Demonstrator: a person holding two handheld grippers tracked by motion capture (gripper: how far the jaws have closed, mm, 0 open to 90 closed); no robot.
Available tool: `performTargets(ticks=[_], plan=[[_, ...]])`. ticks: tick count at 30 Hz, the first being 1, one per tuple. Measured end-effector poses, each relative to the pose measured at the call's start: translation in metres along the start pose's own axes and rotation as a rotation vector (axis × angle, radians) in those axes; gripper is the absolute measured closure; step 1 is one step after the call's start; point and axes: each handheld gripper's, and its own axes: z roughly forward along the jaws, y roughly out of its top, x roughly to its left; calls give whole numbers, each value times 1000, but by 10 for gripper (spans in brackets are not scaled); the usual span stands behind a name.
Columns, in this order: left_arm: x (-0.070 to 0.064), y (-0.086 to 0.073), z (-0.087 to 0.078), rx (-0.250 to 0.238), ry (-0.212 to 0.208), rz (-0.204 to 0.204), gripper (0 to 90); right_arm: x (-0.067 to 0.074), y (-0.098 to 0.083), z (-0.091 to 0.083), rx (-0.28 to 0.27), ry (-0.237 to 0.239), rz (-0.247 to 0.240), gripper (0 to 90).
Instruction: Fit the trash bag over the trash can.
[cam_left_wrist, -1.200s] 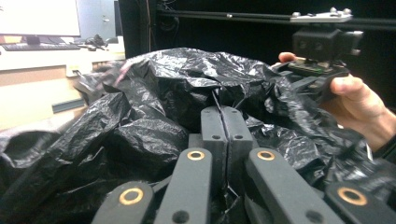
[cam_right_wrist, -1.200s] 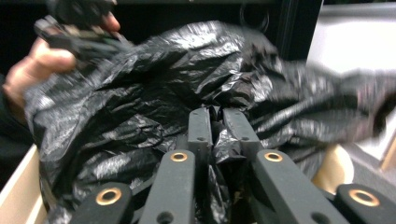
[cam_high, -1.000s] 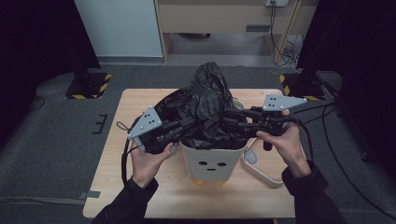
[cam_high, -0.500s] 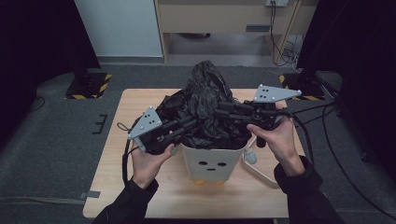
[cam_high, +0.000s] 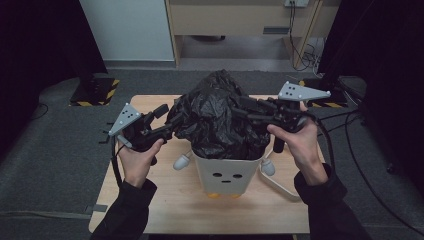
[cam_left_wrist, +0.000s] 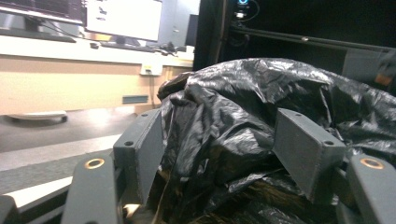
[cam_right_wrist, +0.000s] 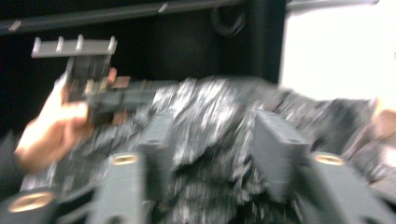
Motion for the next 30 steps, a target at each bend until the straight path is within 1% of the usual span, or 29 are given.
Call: performTargets(ticks=[3, 4, 5, 7, 8, 10, 12, 14, 15, 16, 17, 18, 21, 23, 24, 25, 26, 27, 28, 29, 30], plan=[[4, 2, -5, -27, 4, -4, 330, 2, 14, 5, -48, -57, 10, 363], [6, 4, -9, -42, 11, -4, 329, 2, 19, 7, -73, -66, 22, 354], [8, 5, -12, -51, 14, -6, 329, 3, 24, 9, -94, -73, 30, 344], [13, 7, -16, -64, 25, -11, 328, 7, 33, 14, -114, -82, 28, 332], [17, 7, -19, -70, 37, -15, 328, 8, 35, 16, -116, -81, 25, 332], [23, 6, -21, -80, 48, -31, 326, 15, 39, 25, -116, -72, 25, 338], [28, 4, -21, -77, 53, -35, 325, 21, 39, 36, -74, -65, 21, 357], [31, 1, -20, -68, 54, -43, 325, 24, 32, 47, -20, -70, 28, 365], [31, 0, -19, -63, 55, -43, 325, 25, 26, 55, 35, -73, 24, 373], [33, -2, -18, -61, 55, -45, 325, 25, 21, 59, 66, -78, 20, 376], [34, -3, -17, -56, 52, -45, 325, 25, 12, 65, 108, -81, 24, 383], [34, -4, -16, -55, 46, -52, 325, 24, 5, 69, 144, -76, 30, 383], [34, -5, -14, -51, 28, -38, 325, 20, -12, 77, 235, -81, 34, 386], [33, -5, -12, -52, 14, -32, 324, 17, -19, 80, 266, -86, 38, 375], [32, -5, -11, -51, 8, -24, 323, 16, -22, 82, 299, -84, 41, 358], [32, -5, -11, -52, 3, -21, 319, 15, -26, 84, 358, -80, 42, 345], [31, -5, -11, -53, -2, -22, 318, 14, -28, 86, 391, -78, 37, 337], [31, -5, -11, -54, -6, -20, 315, 14, -29, 87, 417, -84, 28, 338], [30, -5, -10, -56, -21, -20, 312, 14, -30, 88, 425, -91, 18, 333], [29, -5, -10, -59, -31, -26, 311, 14, -30, 90, 435, -93, 14, 308], [28, -5, -9, -61, -42, -21, 309, 14, -30, 90, 441, -87, 13, 296]])
